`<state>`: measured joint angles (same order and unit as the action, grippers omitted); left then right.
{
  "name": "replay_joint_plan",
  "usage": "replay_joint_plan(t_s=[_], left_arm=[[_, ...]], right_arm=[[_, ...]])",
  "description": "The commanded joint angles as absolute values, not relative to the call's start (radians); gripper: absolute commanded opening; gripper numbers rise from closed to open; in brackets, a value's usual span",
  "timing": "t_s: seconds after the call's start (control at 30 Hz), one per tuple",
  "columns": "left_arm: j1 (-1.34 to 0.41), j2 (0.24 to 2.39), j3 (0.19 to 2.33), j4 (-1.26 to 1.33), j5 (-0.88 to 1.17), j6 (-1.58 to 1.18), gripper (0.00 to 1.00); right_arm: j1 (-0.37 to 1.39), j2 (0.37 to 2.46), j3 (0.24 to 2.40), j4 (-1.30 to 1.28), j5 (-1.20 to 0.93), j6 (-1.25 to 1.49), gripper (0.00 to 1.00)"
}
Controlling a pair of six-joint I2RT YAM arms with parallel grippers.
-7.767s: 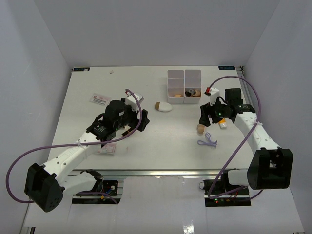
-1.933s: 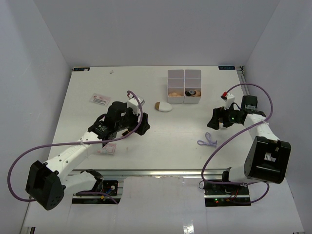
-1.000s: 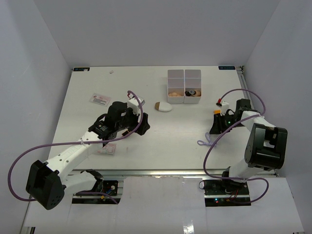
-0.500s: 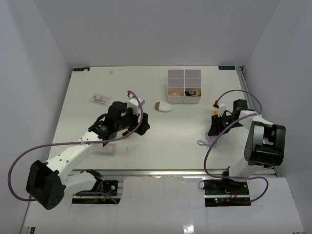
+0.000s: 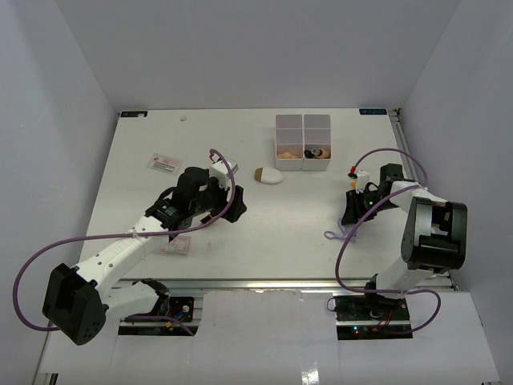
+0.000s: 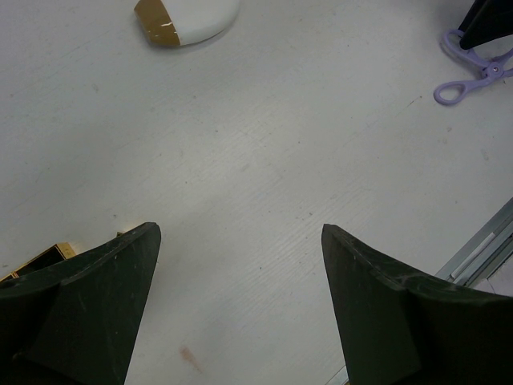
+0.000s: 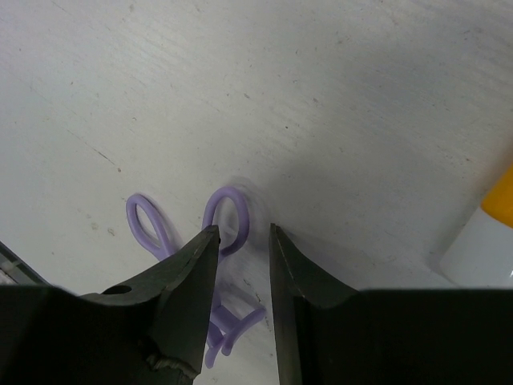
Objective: Organize the makeup
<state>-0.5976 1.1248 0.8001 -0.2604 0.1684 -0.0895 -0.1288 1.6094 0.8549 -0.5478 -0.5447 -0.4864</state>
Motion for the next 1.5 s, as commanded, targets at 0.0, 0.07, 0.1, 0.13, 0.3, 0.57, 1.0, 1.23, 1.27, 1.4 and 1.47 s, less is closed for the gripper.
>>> replay_joint_plan(t_s=[0.0, 0.07, 0.1, 0.13, 0.3, 0.57, 1.0, 1.23, 1.27, 1.4, 1.47], left_arm=[[-0.597, 1.112, 0.810, -0.245, 0.173, -0.081, 0.92], [-0.597, 1.112, 0.810, -0.247, 0.173, -0.081, 0.92], [-0.597, 1.112, 0.811, -0.247, 0.173, -0.081, 0.92], [-0.597, 1.112, 0.811, -0.246, 0.173, -0.081, 0.92], [-0.597, 1.112, 0.811, -0.245, 0.172, -0.081, 0.92], [-0.597, 1.111, 0.811, -0.246, 0.172, -0.081, 0.92], [-0.597, 1.115, 0.809, -0.245, 0.173, -0.081, 0.92], [-0.597, 1.121, 0.807, -0.244, 0.175, -0.081, 0.92], [-0.597, 1.121, 0.807, -0.244, 0.177, -0.080, 0.93], [-0.597, 1.124, 0.803, -0.234, 0.208, -0.079, 0.92], [-0.597, 1.127, 0.799, -0.223, 0.254, -0.081, 0.92]], right_arm=[[-0.109, 1.627, 0.880, -0.538, -0.527, -0.472, 0.36], [-0.105, 1.629, 0.881, -0.538, -0.523, -0.471, 0.35], [-0.103, 1.629, 0.879, -0.537, -0.523, -0.471, 0.35], [-0.103, 1.630, 0.879, -0.538, -0.526, -0.471, 0.34], [-0.103, 1.632, 0.879, -0.540, -0.537, -0.469, 0.33], [-0.103, 1.639, 0.884, -0.550, -0.555, -0.472, 0.30], [-0.103, 1.639, 0.899, -0.573, -0.601, -0.483, 0.20], [-0.105, 1.624, 0.900, -0.575, -0.610, -0.489, 0.08], [-0.106, 1.621, 0.900, -0.575, -0.612, -0.489, 0.08], [-0.109, 1.589, 0.903, -0.574, -0.644, -0.495, 0.08], [-0.110, 1.555, 0.908, -0.572, -0.673, -0.499, 0.08]])
